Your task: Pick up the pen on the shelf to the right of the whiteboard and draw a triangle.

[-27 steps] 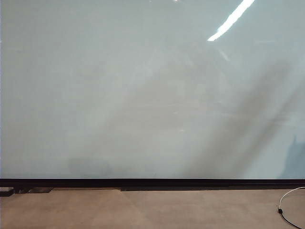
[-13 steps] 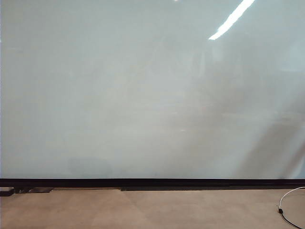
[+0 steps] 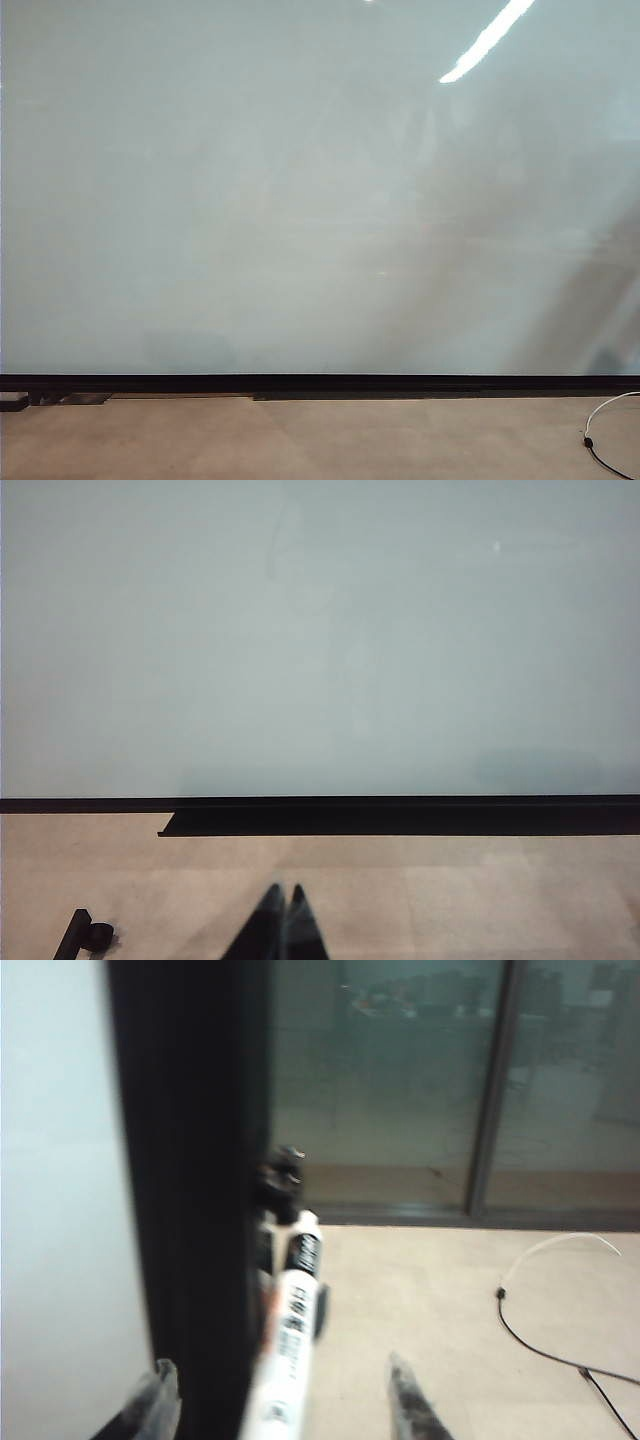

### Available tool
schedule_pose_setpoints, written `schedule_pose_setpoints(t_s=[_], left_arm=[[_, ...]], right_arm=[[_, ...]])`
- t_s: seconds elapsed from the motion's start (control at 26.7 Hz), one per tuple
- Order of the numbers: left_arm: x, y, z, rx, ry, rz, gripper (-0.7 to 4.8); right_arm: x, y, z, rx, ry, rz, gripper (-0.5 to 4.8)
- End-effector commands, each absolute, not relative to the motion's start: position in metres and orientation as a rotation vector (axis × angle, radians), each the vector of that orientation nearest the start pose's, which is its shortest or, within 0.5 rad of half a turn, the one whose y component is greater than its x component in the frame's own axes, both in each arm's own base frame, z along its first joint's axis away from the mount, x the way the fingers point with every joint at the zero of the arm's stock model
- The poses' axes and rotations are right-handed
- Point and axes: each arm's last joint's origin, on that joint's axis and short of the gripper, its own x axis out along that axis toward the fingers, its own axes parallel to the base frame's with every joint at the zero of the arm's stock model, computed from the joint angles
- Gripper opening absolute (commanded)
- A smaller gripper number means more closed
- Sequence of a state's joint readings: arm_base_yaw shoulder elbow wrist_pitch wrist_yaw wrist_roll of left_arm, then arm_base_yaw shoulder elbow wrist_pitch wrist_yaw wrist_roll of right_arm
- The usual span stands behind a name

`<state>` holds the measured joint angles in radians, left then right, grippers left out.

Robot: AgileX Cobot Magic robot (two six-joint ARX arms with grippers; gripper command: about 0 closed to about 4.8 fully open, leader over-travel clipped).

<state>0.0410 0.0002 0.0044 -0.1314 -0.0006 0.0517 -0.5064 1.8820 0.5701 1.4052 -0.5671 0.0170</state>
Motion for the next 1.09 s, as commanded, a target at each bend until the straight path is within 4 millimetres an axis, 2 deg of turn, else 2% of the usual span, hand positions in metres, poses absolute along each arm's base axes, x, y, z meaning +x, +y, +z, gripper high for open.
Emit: schedule_pose_setpoints(t_s=[0.04,0.52,0.71,0.82,1.09], left_arm=[[0.097,0.004,0.154,0.049,0.117,0.034,-0.05],[0.097,0.004,0.154,0.049,0.119,0.034,-0.05],[0.096,0.004,0.154,0.049,0.120,0.034,-0.05],[0.096,0.004,0.154,0.049,0.120,0.035,-0.05],[0.096,0.004,0.154,0.049,0.120,0.034,-0.05]], right_arm=[[0.290,-0.141,0.139,-0.038,-0.089,0.059,2.68],[0.309,-0.139,0.130,-0.033,-0.083,0.091,2.61],[0.310,-0.139,0.131,-0.034,-0.085,0.094,2.60],[0.310,-0.139,0.131,-0.034,-0.085,0.094,2.07],[0.310,-0.138,0.131,-0.035,-0.085,0.108,2.06]])
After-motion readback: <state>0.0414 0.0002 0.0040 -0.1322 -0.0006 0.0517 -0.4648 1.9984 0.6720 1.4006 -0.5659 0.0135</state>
